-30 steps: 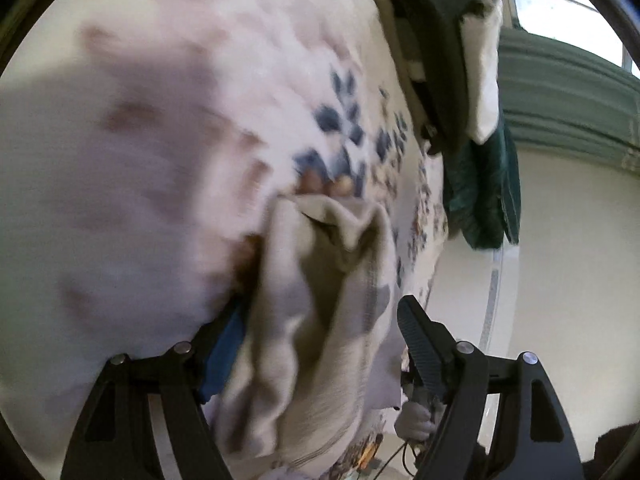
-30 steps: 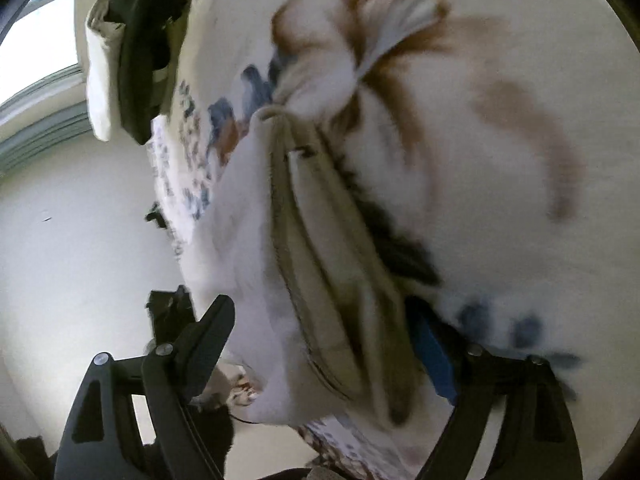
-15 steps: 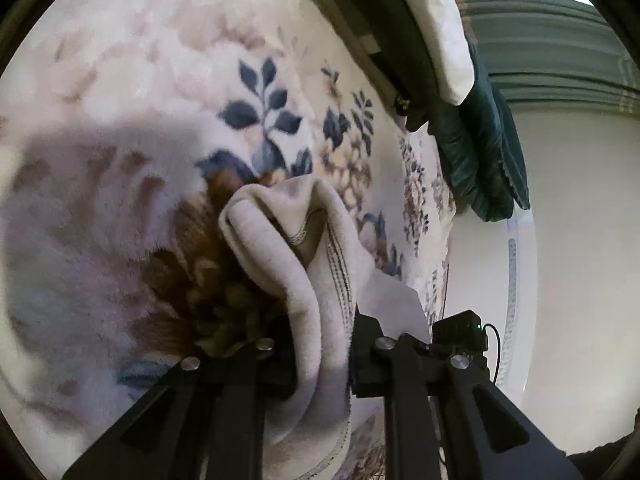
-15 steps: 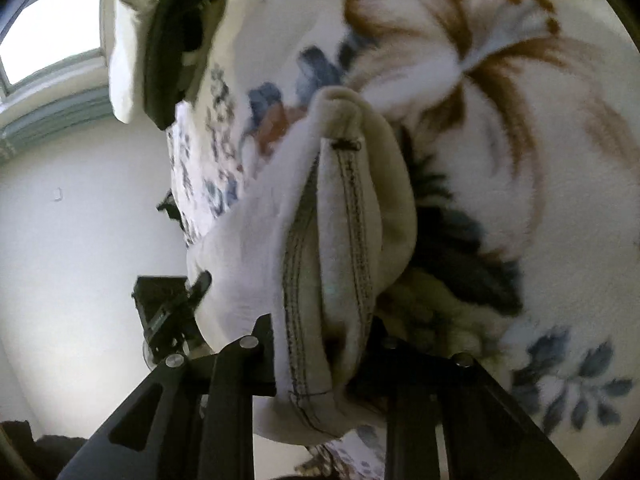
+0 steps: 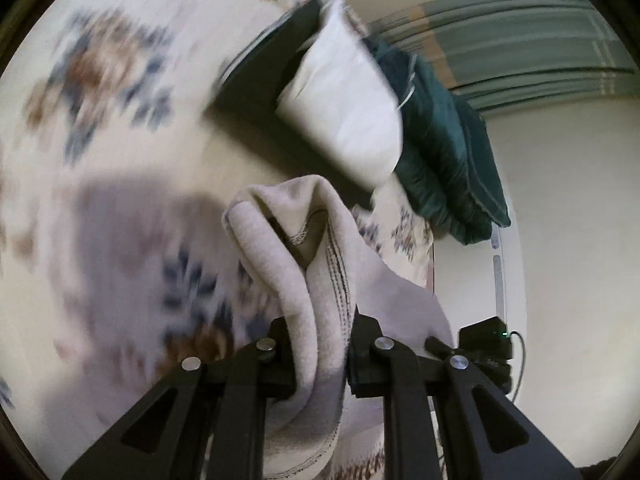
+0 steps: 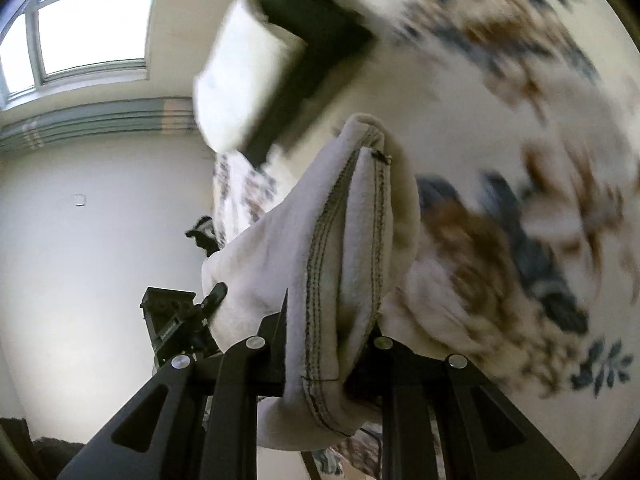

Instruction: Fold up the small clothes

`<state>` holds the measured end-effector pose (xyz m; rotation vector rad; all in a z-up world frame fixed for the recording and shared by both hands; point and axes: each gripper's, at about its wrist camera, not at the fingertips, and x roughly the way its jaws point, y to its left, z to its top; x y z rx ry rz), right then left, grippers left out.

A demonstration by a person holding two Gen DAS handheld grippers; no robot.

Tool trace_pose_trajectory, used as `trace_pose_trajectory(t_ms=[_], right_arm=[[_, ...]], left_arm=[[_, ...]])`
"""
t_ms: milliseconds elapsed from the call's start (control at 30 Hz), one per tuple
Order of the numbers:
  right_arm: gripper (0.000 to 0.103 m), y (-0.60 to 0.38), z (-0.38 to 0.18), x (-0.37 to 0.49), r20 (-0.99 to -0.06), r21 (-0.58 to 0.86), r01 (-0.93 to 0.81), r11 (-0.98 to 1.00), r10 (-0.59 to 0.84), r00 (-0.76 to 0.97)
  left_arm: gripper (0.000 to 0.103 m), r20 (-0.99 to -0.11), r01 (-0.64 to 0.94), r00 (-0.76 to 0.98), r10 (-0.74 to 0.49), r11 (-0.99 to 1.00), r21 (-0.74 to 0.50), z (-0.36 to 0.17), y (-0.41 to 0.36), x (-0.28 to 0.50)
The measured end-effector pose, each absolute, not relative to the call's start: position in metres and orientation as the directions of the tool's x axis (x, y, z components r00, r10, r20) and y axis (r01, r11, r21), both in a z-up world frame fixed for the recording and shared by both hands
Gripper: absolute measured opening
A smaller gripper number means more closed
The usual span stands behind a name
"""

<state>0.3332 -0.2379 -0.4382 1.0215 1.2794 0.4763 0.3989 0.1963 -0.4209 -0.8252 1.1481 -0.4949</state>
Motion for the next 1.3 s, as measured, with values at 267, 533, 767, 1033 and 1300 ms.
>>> trace_pose_trajectory(t_ms=[267,533,767,1033,1300], right_arm=[[0.020,-0.216,-0.373,0.485,-0.554,0.830,0.153,0.537,0.762,0.335],[0.020,-0.207,-0.385,0.620,-0.625,0.774,0.137,0.618,0.712,0.321],[0.028,-0.197,-0.408,0.665,-0.807,0.582,0.167,0.796,0.540,0.239],[0.097,-0.170,-0.361,0.638,-0.954,0.121,0.125,0.985,0.080,0.290],[0.103,-0.147,-0.324,0.569,-0.936,-0.077,0.108,0.991,-0.109,0.334]], left_arm=[[0.013,-0.638,0.018,0.390,-0.664,0.698,-0.716,-0.362,0.193,0.541],[0.016,-0.728,0.023,0.370,-0.577,0.789,-0.614,-0.373,0.182,0.667],[0.039,-0.876,-0.020,0.329,-0.353,0.925,-0.380,-0.393,0.172,0.680],[0.102,-0.890,-0.045,0.456,-0.031,0.997,-0.057,-0.365,0.158,0.648],[0.103,-0.858,-0.075,0.509,0.065,0.997,0.030,-0.331,0.143,0.593]])
